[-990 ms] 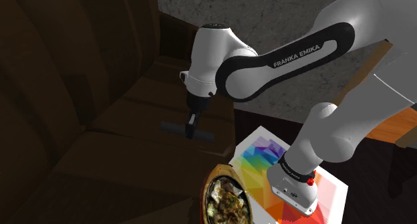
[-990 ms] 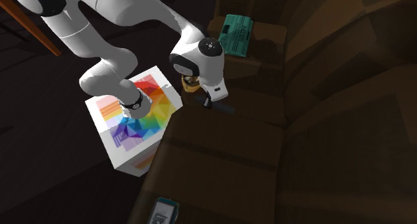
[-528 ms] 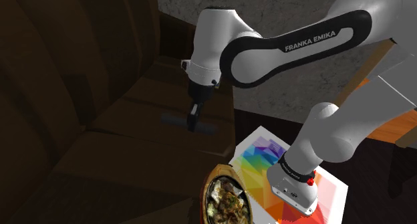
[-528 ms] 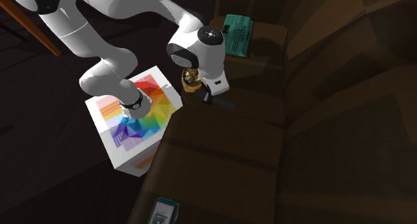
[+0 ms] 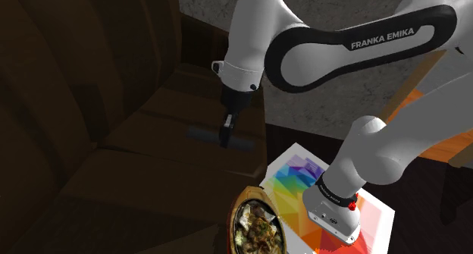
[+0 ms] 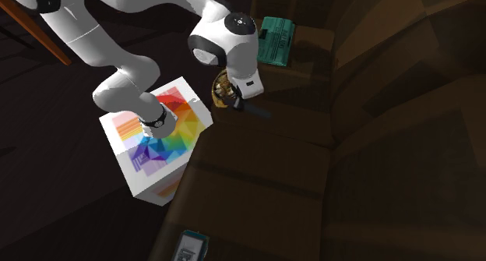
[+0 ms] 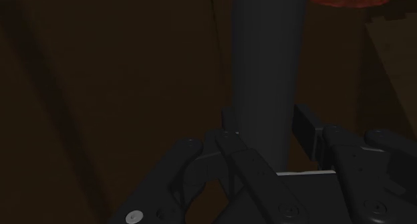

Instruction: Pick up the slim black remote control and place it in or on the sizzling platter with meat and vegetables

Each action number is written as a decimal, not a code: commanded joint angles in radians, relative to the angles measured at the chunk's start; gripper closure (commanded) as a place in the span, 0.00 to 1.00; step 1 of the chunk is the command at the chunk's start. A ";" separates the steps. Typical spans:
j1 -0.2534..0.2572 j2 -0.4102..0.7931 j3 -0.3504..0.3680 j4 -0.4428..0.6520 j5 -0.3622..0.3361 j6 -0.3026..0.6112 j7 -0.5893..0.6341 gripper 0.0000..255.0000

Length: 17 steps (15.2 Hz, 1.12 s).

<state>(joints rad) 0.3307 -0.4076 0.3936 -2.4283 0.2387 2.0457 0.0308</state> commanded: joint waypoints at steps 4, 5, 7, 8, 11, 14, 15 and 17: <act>0.078 -0.129 0.055 -0.096 0.076 -0.019 0.077 1.00; 0.095 -0.153 0.066 -0.112 0.091 -0.024 0.094 1.00; 0.129 -0.199 0.090 -0.140 0.122 -0.035 0.129 1.00; 0.147 -0.221 0.103 -0.152 0.138 -0.041 0.148 1.00; 0.202 -0.280 0.144 -0.182 0.185 -0.060 0.208 1.00; 0.257 -0.330 0.189 -0.200 0.232 -0.078 0.274 1.00; 0.275 -0.344 0.205 -0.204 0.248 -0.084 0.297 1.00; 0.295 -0.353 0.229 -0.216 0.269 -0.075 0.322 1.00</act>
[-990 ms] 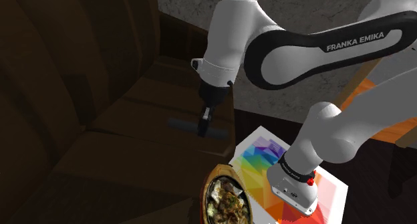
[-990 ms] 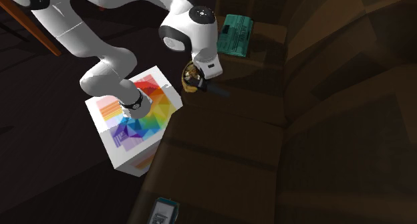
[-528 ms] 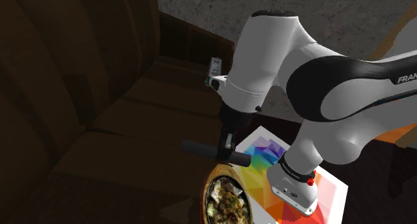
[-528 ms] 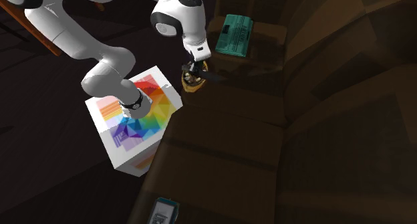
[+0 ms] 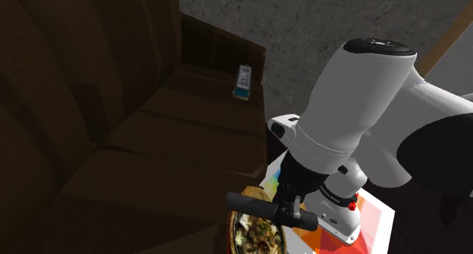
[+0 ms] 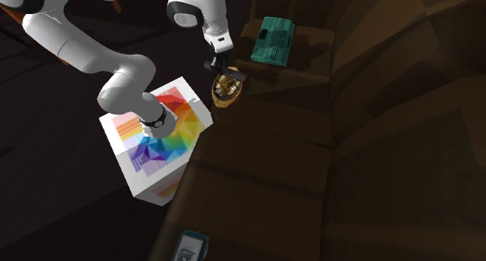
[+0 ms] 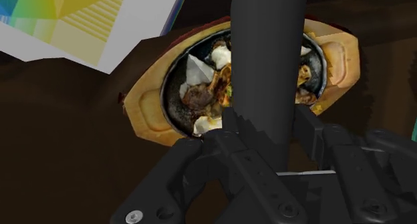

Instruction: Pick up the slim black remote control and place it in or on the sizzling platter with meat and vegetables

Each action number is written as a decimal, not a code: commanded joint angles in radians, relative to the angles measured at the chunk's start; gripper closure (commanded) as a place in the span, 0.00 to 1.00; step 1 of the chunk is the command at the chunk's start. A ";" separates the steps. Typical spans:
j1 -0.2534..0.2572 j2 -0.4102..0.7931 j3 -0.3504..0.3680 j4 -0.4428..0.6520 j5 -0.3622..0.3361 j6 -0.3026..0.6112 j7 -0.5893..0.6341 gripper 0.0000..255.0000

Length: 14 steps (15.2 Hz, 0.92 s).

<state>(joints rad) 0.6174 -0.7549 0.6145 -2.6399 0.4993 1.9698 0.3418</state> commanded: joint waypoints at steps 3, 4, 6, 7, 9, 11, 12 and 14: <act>0.010 0.011 0.028 -0.034 0.024 0.047 0.006 1.00; 0.011 0.018 0.034 -0.043 0.029 0.063 0.005 1.00; 0.011 0.031 0.048 -0.061 0.039 0.094 0.002 1.00; 0.011 0.039 0.055 -0.069 0.044 0.111 0.001 1.00; 0.011 0.056 0.070 -0.086 0.054 0.144 -0.002 1.00; 0.010 0.068 0.080 -0.097 0.061 0.167 -0.004 1.00; 0.011 0.068 0.080 -0.097 0.061 0.167 -0.004 1.00; 0.010 0.068 0.080 -0.097 0.061 0.167 -0.004 1.00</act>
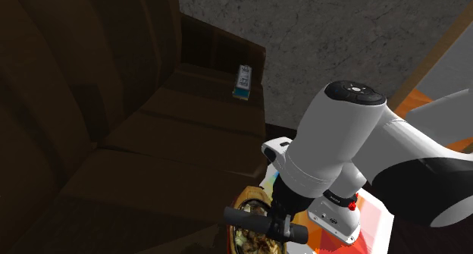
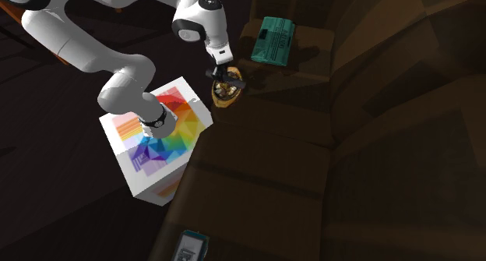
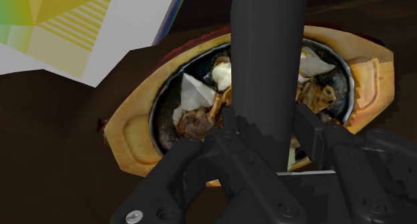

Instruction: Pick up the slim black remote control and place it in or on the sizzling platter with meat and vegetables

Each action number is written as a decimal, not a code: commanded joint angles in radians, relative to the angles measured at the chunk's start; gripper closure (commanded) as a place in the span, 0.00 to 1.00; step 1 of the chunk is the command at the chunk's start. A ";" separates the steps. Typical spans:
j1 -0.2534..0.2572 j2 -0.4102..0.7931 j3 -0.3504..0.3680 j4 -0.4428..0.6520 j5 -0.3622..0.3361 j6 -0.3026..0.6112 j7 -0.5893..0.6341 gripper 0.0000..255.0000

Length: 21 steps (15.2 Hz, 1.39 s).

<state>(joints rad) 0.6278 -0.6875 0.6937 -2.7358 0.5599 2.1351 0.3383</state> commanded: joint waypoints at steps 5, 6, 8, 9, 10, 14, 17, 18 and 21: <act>0.000 0.001 0.001 -0.001 0.001 0.002 0.000 0.00; 0.000 0.001 0.001 -0.001 0.001 0.002 0.000 0.00; 0.000 0.001 0.001 -0.001 0.001 0.002 0.000 0.00; 0.000 0.001 0.001 -0.001 0.001 0.002 0.000 0.00; 0.000 0.001 0.001 -0.001 0.001 0.002 0.000 0.00; -0.001 -0.074 -0.071 0.077 -0.049 -0.152 0.007 0.00; -0.001 -0.074 -0.071 0.077 -0.049 -0.152 0.007 0.00; -0.001 -0.074 -0.071 0.077 -0.049 -0.152 0.007 0.00; -0.001 -0.074 -0.071 0.077 -0.049 -0.152 0.007 0.00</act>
<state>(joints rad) 0.6268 -0.7612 0.6228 -2.6593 0.5113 1.9833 0.3458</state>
